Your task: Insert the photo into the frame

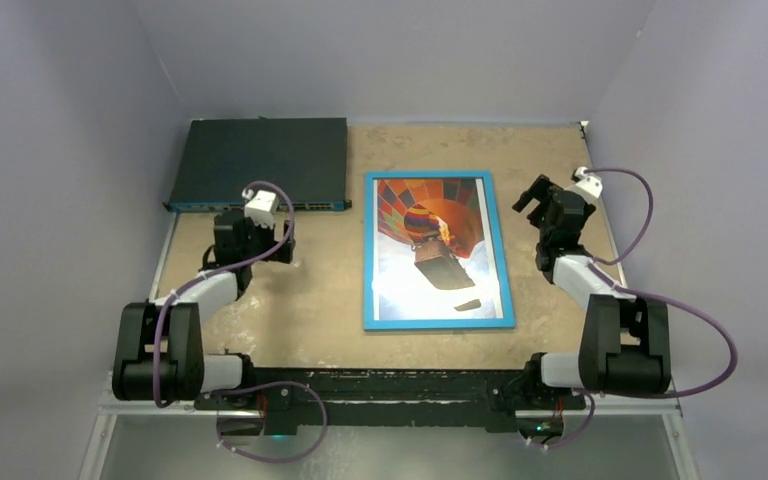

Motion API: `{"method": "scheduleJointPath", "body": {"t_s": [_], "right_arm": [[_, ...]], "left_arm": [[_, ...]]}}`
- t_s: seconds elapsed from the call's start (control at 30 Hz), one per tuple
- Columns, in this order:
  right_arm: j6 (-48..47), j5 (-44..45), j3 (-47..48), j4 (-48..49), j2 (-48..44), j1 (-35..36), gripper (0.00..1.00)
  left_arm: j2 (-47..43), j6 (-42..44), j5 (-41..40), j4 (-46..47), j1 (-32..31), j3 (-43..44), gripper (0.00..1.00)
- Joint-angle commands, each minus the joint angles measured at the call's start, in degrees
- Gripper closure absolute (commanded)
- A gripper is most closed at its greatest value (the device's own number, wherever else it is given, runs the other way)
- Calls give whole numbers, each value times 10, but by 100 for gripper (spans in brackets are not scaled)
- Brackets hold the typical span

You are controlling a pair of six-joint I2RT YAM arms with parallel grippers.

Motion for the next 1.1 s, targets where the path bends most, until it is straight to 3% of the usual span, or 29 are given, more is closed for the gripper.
{"method": "scheduleJointPath", "body": {"t_s": [0.0,0.4,0.5,0.7,0.77,0.93,1.0,1.07], "right_arm": [[-27,44,-30,67,4,-2,1],[-96,-11,-135,308,25,-7,1],[-133,-34,-160,380,37,-8,1],[-216,-107,-204,546,97,10,1],[-220,-46,-236,653,132,32,1],[-216,7,-200,544,122,55,1],[-225,9,-208,589,134,57,1],[-224,8,-204,555,120,58,1]], "left_arm": [[43,-42,-15,292,16,-70,0],[167,-73,-53,600,23,-164,0],[223,-71,-39,763,23,-214,0],[209,-82,-79,642,23,-165,0],[212,-79,-81,632,22,-159,0],[212,-78,-85,635,19,-158,0],[210,-78,-85,629,19,-157,0],[209,-76,-85,624,18,-156,0]]}}
